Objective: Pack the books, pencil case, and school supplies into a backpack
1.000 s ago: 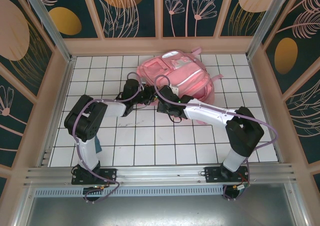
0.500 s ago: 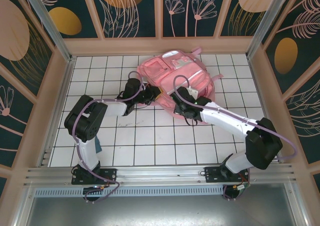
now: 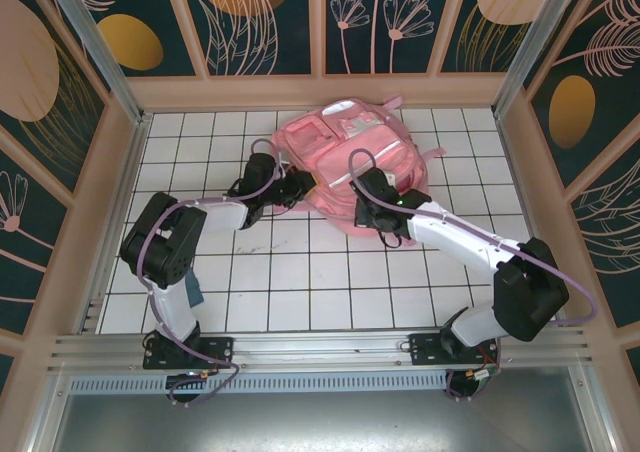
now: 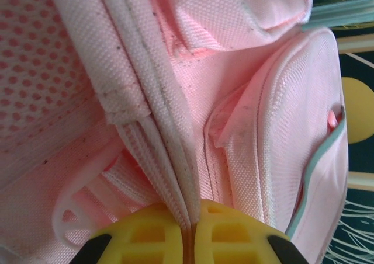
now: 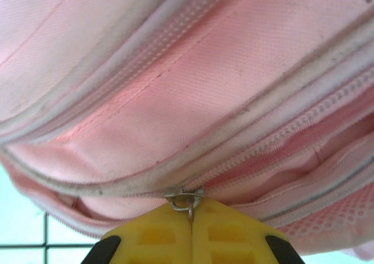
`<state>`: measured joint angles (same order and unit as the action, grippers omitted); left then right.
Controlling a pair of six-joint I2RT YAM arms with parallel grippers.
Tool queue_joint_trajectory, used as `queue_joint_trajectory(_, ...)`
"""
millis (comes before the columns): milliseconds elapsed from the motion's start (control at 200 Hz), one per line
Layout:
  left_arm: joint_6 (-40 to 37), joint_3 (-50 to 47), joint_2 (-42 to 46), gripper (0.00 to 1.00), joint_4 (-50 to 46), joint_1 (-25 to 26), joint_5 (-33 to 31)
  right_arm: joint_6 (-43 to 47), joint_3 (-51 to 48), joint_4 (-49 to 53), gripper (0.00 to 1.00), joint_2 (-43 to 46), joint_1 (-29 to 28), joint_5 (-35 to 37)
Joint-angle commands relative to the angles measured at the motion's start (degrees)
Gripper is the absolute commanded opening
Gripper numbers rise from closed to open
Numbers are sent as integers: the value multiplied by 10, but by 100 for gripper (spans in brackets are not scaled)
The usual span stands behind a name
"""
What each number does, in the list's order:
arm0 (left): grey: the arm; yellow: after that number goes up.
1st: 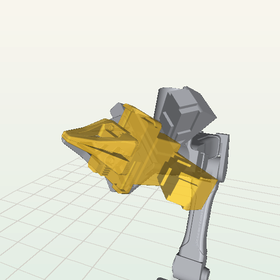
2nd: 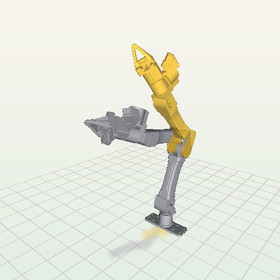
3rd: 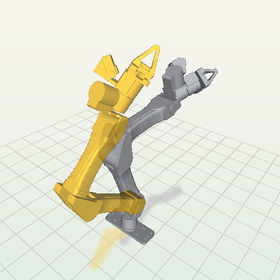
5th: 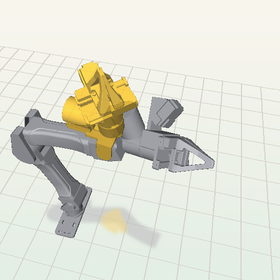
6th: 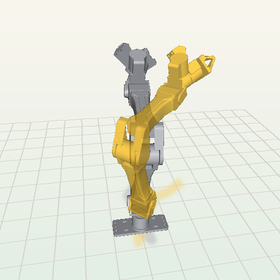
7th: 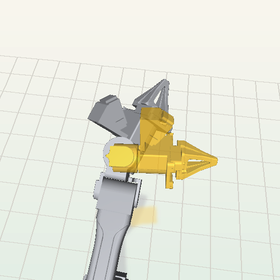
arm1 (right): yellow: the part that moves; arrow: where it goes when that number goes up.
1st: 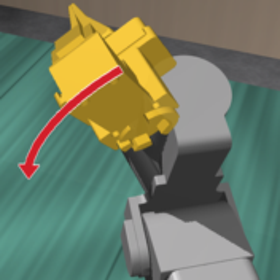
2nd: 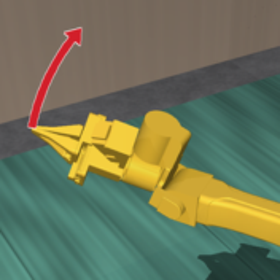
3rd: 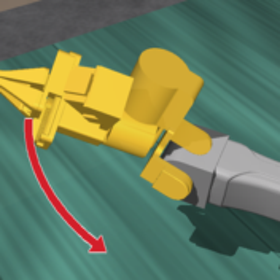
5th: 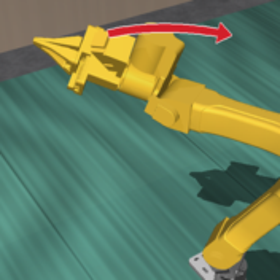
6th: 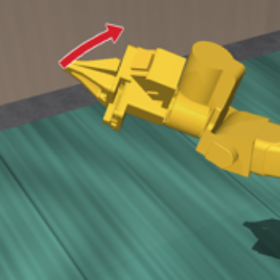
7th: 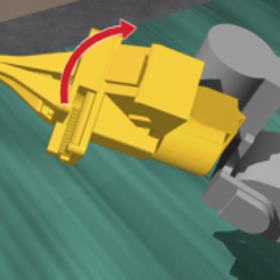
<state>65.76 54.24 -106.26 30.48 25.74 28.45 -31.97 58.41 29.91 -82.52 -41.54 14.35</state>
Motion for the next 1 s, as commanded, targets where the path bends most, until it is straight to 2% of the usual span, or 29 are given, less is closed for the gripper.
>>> queue_joint_trajectory(0, -47, -8, 39, 13, -56, -55, -83, 56, 20, -34, 0, 8, -26, -68)
queue_joint_trajectory(145, -74, -43, 108, 44, -117, -84, -129, 34, 48, -98, 0, -40, -53, -122)
queue_joint_trajectory(310, -81, -109, 204, 58, -177, -100, -163, 38, 128, -121, 0, -131, -82, -128)
queue_joint_trajectory(370, -63, -140, 239, 59, -171, -100, -141, 42, 157, -116, 0, -159, -92, -121)
queue_joint_trajectory(465, 10, -209, 291, 60, -101, -97, -85, 44, 180, -114, 0, -185, -102, -120)
queue_joint_trajectory(596, 75, -258, 327, 60, -43, -81, -56, 42, 177, -124, 0, -194, -107, -131)
queue_joint_trajectory(641, 86, -261, 328, 58, -32, -73, -51, 42, 172, -127, 0, -193, -107, -132)
queue_joint_trajectory(721, 97, -253, 317, 47, -12, -60, -41, 39, 163, -131, 0, -189, -107, -132)
queue_joint_trajectory(996, 121, -212, 246, 35, 29, -30, -42, 35, 150, -130, 0, -174, -111, -132)
